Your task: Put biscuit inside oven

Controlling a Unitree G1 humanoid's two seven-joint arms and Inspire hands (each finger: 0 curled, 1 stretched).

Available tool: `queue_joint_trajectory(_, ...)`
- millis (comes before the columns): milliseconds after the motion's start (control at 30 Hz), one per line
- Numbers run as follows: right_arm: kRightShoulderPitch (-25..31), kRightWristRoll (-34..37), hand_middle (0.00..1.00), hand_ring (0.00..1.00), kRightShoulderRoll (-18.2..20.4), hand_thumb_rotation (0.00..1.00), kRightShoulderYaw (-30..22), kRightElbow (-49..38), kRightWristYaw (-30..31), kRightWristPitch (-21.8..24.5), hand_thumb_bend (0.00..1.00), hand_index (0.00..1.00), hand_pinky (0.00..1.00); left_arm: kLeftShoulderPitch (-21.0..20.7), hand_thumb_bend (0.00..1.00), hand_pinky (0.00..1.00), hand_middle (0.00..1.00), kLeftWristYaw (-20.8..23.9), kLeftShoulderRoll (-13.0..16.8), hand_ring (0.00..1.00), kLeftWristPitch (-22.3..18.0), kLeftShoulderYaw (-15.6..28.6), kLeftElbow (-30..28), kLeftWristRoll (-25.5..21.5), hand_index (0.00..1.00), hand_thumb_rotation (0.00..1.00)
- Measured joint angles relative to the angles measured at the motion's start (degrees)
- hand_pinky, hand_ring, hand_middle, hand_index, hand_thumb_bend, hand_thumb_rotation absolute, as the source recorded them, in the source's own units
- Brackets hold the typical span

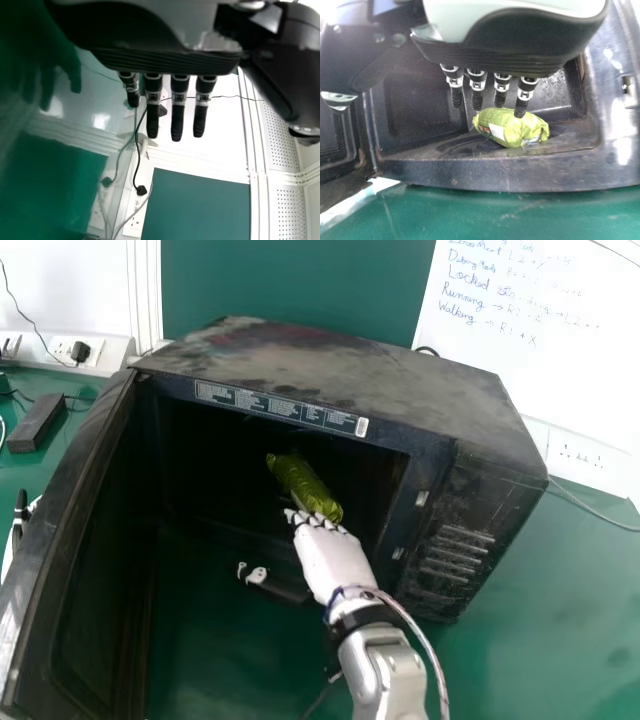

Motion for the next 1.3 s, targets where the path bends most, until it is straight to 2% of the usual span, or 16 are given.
queue_joint_trajectory(233, 5.8, 0.6, 1.0, 1.0, -0.1, 1.0, -3.4, -5.6, -0.1, -3.9, 1.0, 1.0, 0.93, -0.2, 0.52, 0.77, 0.81, -0.2, 0.1, 0.78, -0.4, 0.0, 0.6, 0.3, 0.82, 0.45)
queue_joint_trajectory(400, 10.4, 3.9, 1.0, 1.0, -0.4, 0.96, -7.1, -11.3, 2.5, -5.6, 0.99, 1.0, 0.95, -0.4, 0.54, 0.77, 0.81, -0.2, 0.2, 0.78, -0.4, 0.0, 1.1, 0.3, 0.82, 0.44)
queue_joint_trajectory(567, 14.8, 9.0, 1.0, 0.99, -0.2, 0.92, -11.1, -16.6, 5.1, -6.0, 0.97, 1.0, 0.92, -0.7, 0.54, 0.77, 0.81, -0.4, 0.3, 0.77, -0.4, 0.0, 1.8, 0.3, 0.82, 0.44)
queue_joint_trajectory(800, 20.2, 21.1, 0.96, 0.92, -0.8, 0.84, -19.8, -23.0, 9.9, -5.0, 0.93, 0.98, 0.84, -0.8, 0.55, 0.76, 0.82, -0.7, 0.4, 0.78, -0.3, 0.1, 2.1, 0.2, 0.83, 0.44)
queue_joint_trajectory(967, 22.2, 35.5, 0.88, 0.85, -4.2, 0.77, -30.4, -27.0, 16.5, -2.6, 0.87, 0.91, 0.78, -0.9, 0.55, 0.76, 0.81, -0.7, 0.5, 0.77, -0.4, 0.1, 2.4, 0.3, 0.82, 0.44)
queue_joint_trajectory(1067, 23.5, 43.4, 0.83, 0.8, -6.6, 0.7, -37.1, -27.1, 18.2, -2.3, 0.85, 0.85, 0.73, -0.9, 0.54, 0.75, 0.81, -0.7, 0.5, 0.77, -0.5, 0.0, 2.6, 0.3, 0.82, 0.44)
queue_joint_trajectory(1167, 24.7, 50.4, 0.81, 0.77, -8.4, 0.63, -43.1, -26.8, 19.2, -1.5, 0.81, 0.84, 0.7, -1.0, 0.54, 0.72, 0.79, -1.4, 0.6, 0.74, -0.8, 0.1, 3.1, 0.2, 0.81, 0.41)
queue_joint_trajectory(1233, 25.5, 55.3, 0.81, 0.75, -9.0, 0.54, -46.9, -26.3, 19.5, -0.2, 0.78, 0.83, 0.66, -1.1, 0.54, 0.7, 0.78, -2.3, 0.6, 0.73, -1.3, 0.1, 3.3, 0.2, 0.8, 0.39)
queue_joint_trajectory(1300, 26.1, 61.1, 0.8, 0.74, -9.0, 0.49, -50.8, -25.2, 19.6, 0.9, 0.77, 0.82, 0.65, -1.1, 0.54, 0.68, 0.78, -3.3, 0.6, 0.73, -1.8, 0.1, 3.6, 0.1, 0.8, 0.38)
